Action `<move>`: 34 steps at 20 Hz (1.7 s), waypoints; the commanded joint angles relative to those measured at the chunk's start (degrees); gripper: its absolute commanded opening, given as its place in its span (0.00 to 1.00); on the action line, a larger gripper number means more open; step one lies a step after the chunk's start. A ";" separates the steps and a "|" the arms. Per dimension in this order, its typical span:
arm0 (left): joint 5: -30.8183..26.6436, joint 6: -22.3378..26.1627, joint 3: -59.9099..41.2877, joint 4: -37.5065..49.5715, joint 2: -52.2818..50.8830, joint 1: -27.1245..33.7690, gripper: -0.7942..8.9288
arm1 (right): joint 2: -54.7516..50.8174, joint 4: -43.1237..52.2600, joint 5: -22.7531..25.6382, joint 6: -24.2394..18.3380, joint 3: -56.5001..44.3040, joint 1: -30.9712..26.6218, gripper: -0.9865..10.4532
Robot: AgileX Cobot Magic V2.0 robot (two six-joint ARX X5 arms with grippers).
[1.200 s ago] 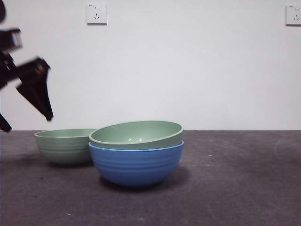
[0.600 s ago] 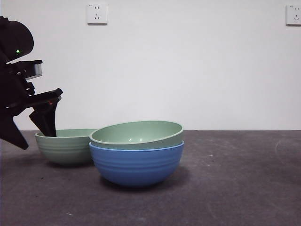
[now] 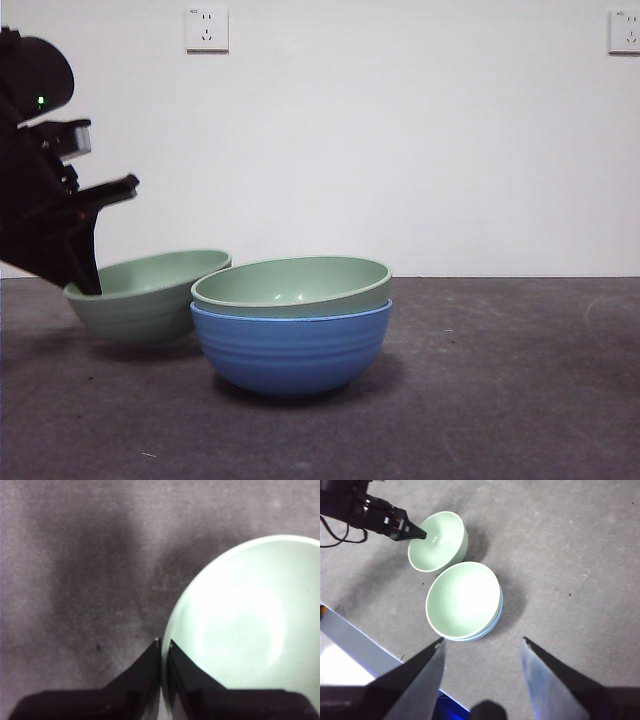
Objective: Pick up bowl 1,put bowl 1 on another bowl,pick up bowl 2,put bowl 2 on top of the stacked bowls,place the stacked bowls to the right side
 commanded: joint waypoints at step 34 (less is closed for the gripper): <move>-2.78 1.66 12.07 -15.58 3.19 -24.98 0.38 | -0.07 -3.28 2.54 0.57 0.04 0.04 0.31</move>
